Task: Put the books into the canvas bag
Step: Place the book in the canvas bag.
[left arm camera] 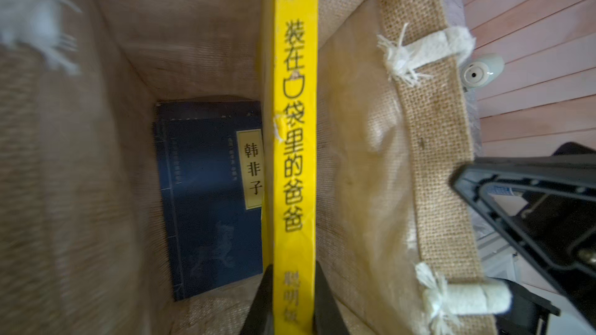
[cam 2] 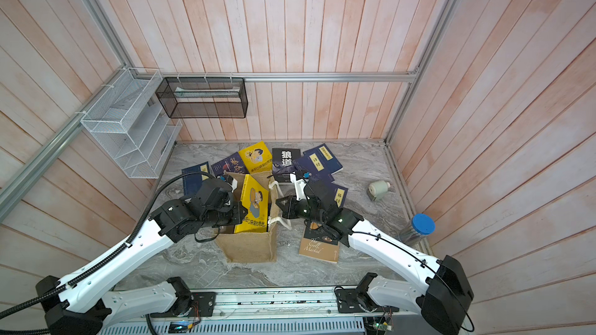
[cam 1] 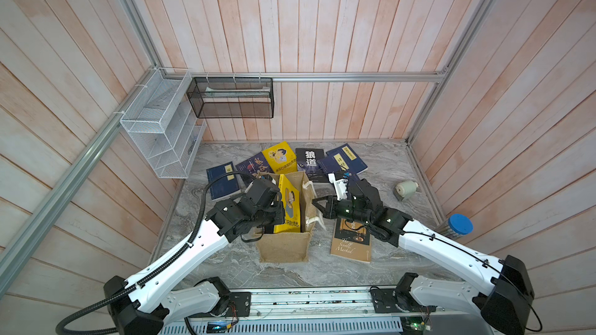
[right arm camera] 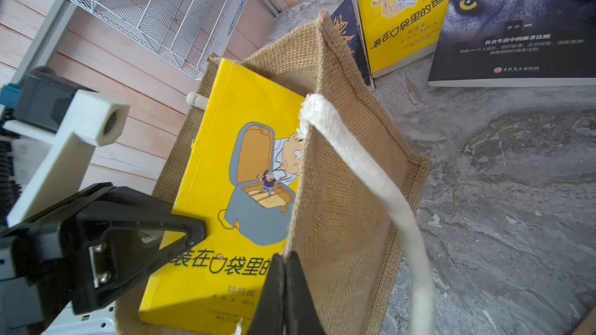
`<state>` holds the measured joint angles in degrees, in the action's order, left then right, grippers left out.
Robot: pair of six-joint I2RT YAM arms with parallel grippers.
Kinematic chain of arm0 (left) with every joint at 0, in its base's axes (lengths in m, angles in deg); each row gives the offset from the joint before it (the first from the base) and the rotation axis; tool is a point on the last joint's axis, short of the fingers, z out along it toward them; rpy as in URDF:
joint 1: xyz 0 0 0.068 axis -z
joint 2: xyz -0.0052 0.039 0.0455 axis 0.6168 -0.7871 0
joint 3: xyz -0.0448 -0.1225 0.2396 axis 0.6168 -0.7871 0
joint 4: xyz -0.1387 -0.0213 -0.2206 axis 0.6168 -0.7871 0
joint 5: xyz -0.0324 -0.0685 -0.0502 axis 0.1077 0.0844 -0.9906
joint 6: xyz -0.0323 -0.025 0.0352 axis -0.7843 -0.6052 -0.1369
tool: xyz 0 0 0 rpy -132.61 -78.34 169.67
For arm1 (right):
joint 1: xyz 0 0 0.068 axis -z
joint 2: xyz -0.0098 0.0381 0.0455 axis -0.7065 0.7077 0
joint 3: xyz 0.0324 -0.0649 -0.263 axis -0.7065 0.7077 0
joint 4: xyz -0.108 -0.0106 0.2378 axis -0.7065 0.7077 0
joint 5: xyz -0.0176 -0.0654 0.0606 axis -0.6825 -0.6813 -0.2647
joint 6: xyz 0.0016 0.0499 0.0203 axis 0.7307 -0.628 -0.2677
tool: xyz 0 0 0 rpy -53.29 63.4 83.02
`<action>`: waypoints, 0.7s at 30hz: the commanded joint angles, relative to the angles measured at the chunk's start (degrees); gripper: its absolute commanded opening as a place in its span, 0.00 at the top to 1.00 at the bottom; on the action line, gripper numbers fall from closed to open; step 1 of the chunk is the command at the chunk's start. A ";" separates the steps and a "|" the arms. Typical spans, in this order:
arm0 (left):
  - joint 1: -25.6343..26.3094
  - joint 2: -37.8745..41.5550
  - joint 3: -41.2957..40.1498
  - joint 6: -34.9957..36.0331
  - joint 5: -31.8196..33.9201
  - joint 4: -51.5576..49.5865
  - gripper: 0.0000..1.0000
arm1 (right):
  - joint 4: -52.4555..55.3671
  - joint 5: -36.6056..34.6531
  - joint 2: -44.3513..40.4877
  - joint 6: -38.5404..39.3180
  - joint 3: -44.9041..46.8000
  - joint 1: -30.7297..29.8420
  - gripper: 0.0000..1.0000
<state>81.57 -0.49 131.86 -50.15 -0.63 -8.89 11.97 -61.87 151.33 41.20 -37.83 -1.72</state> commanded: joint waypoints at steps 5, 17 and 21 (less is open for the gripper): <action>-0.26 -1.93 -6.99 -2.44 -4.34 14.67 1.00 | -0.07 -1.25 0.08 1.24 -1.48 0.14 1.00; -6.17 2.58 -12.54 1.02 -5.10 11.47 0.84 | 0.23 -2.06 1.11 1.83 -2.25 0.27 1.00; -6.83 4.65 -9.39 5.21 -4.16 9.88 0.62 | 0.57 -2.16 1.68 1.95 -2.74 0.27 1.00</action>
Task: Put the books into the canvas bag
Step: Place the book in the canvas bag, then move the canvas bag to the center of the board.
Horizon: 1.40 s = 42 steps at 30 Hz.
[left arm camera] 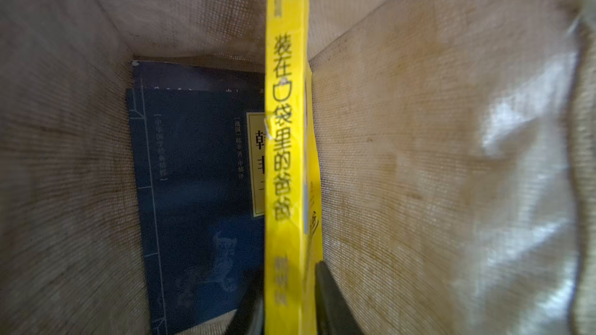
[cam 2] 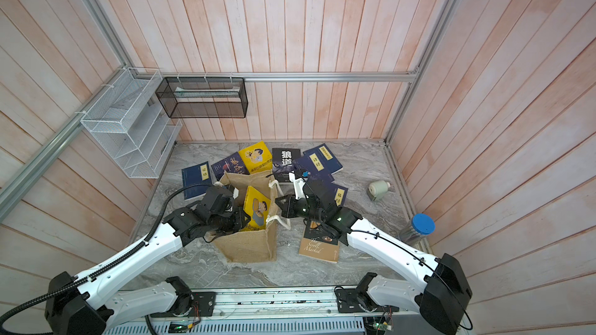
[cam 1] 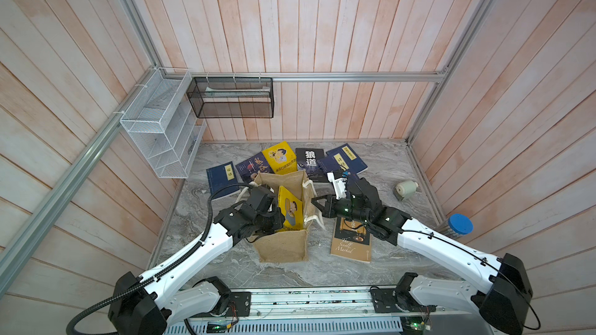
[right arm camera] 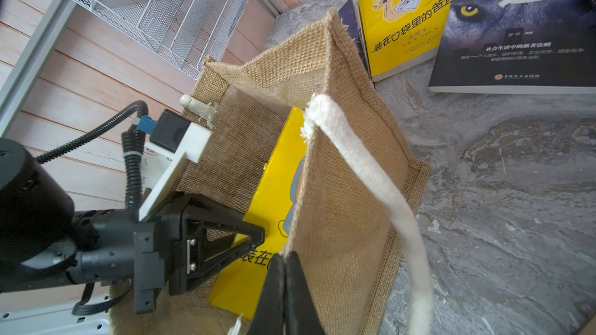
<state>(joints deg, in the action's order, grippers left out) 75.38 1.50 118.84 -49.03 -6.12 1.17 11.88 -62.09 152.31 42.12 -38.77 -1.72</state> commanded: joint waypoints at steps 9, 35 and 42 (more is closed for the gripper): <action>-1.53 11.89 12.98 10.72 11.76 -5.39 0.48 | 2.43 -4.32 -0.31 1.09 -2.24 0.29 1.00; -2.05 10.44 8.96 9.42 6.40 2.73 0.45 | 5.47 -2.82 4.07 6.07 -9.76 8.92 1.00; -2.06 8.57 15.28 11.24 6.14 -0.30 0.45 | 4.96 0.59 0.45 4.71 -5.72 17.64 1.00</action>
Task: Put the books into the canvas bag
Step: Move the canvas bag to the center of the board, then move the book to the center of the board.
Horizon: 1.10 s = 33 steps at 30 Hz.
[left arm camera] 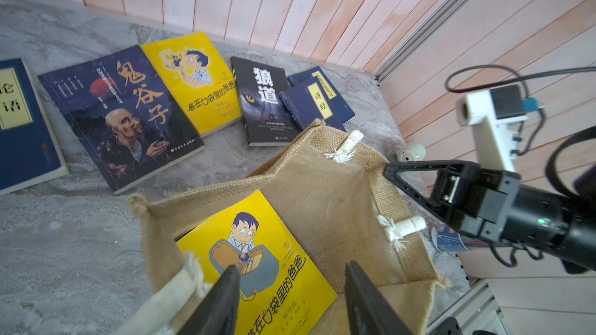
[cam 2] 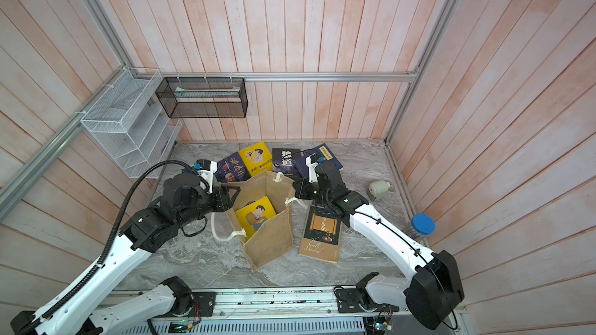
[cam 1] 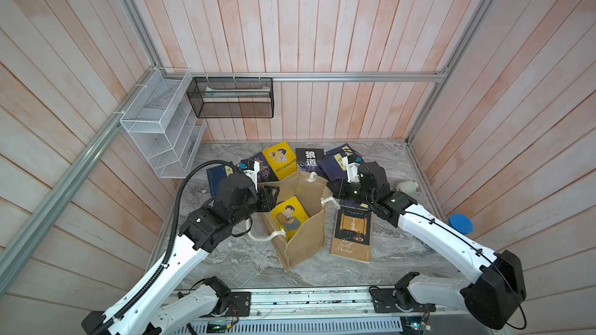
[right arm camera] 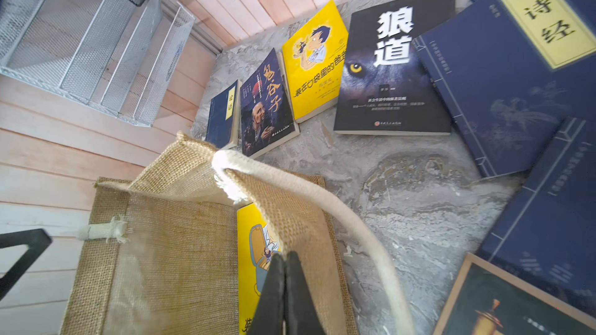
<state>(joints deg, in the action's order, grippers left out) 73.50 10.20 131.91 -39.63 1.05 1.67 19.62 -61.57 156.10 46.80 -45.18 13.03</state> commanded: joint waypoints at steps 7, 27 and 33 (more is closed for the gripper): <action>-0.18 2.31 2.25 1.39 0.20 -3.15 0.44 | 1.94 -1.74 -10.55 1.03 3.46 8.54 1.00; -22.38 3.40 -6.03 4.83 -7.43 -4.13 0.27 | 7.04 -26.12 4.14 8.02 -17.67 -20.51 0.64; -40.32 -8.34 -7.41 8.44 -25.64 1.27 0.26 | -1.80 -25.58 21.62 9.60 -26.61 -28.43 0.63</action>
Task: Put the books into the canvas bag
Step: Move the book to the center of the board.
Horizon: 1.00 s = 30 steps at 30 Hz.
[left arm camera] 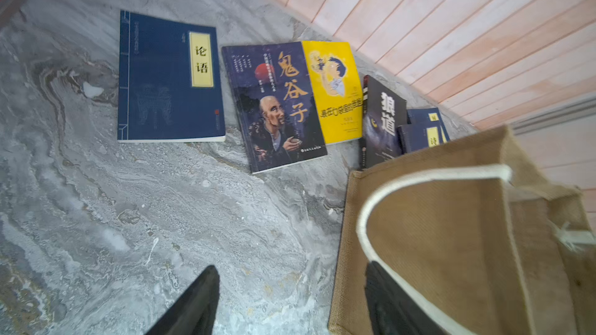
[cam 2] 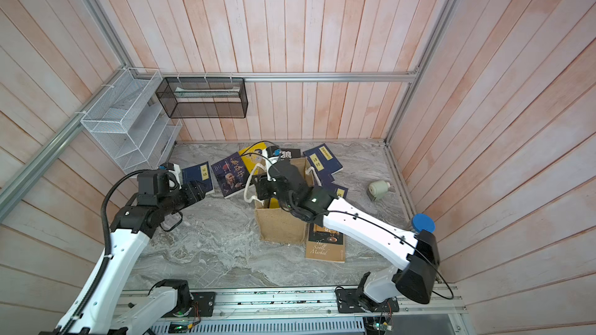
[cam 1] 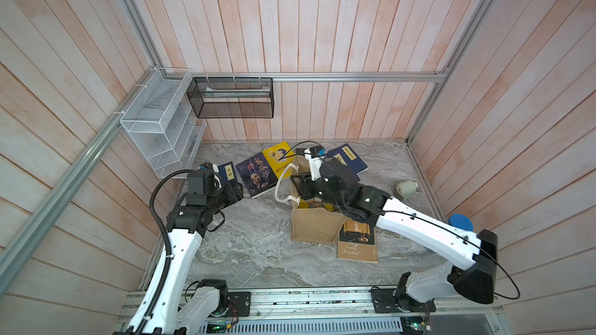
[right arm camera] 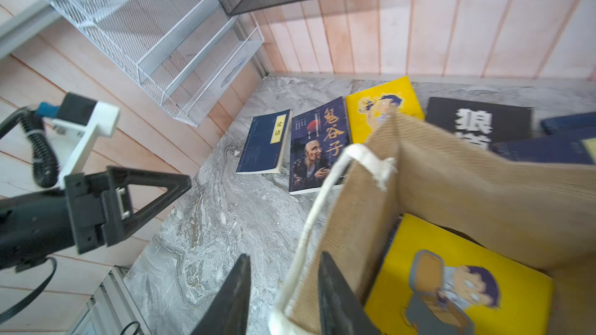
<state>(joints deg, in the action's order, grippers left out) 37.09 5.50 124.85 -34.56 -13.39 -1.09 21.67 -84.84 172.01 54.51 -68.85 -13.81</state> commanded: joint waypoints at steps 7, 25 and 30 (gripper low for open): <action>-6.21 -17.97 1.93 3.94 -5.97 13.55 0.30 | -8.15 0.08 23.41 1.79 -15.87 -3.11 0.62; 2.87 -54.64 25.47 17.10 21.84 7.68 0.47 | -15.93 9.46 36.98 -0.37 -15.99 6.17 0.62; 4.96 -56.41 26.12 18.90 29.22 7.56 0.47 | -16.12 11.30 38.50 0.60 -16.80 6.55 0.62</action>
<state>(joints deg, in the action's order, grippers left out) 41.37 -50.24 149.79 -18.21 9.14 7.94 6.81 -75.27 208.18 54.23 -85.74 -7.71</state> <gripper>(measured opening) 0.526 0.382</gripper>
